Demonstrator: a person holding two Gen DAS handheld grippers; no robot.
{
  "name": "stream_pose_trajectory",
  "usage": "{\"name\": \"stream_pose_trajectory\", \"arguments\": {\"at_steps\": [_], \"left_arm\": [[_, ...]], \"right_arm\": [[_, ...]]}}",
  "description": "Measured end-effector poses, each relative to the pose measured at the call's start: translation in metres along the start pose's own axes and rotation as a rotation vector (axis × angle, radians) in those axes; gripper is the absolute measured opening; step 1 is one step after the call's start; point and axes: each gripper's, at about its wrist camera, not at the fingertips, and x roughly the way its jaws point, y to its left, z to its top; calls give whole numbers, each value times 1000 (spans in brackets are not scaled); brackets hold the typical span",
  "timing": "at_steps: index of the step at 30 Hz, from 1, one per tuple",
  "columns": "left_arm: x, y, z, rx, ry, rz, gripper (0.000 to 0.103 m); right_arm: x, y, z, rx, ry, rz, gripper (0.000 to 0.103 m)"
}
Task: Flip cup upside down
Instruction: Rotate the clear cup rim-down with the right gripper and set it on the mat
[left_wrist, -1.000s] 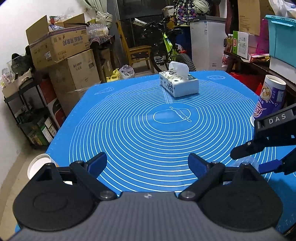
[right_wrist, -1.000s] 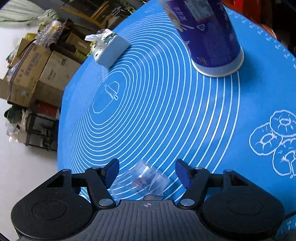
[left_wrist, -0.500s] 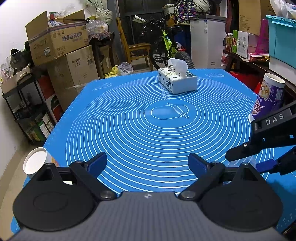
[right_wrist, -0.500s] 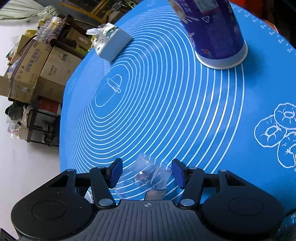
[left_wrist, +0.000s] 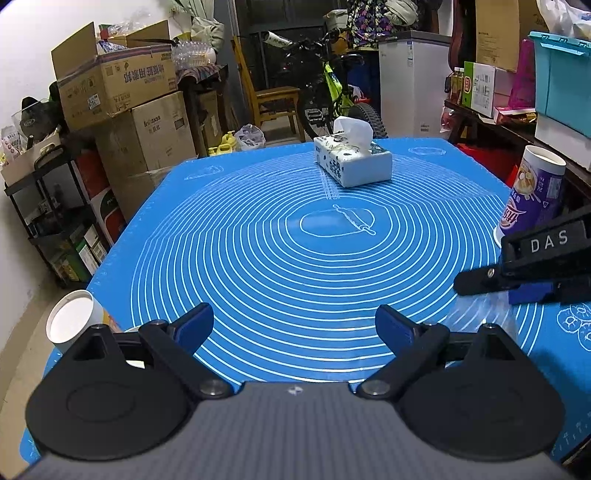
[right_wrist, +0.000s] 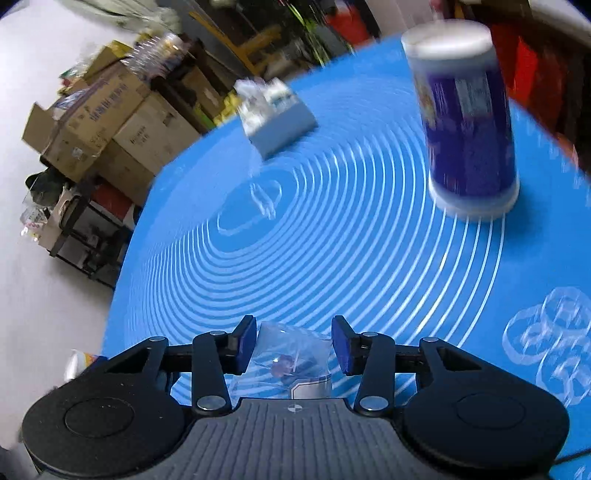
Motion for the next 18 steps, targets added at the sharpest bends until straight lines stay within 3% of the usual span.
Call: {"name": "stream_pose_trajectory", "arguments": {"at_steps": [6, 11, 18], "left_arm": [[-4, -3, -3, -12, -15, 1, 94], [-8, -10, -12, 6, -13, -16, 94], [-14, -13, -22, -21, 5, -48, 94]], "right_arm": [[-8, 26, -33, -428, -262, -146, 50], [-15, 31, -56, -546, -291, -156, 50], [-28, 24, -69, -541, -240, -120, 50]]}}
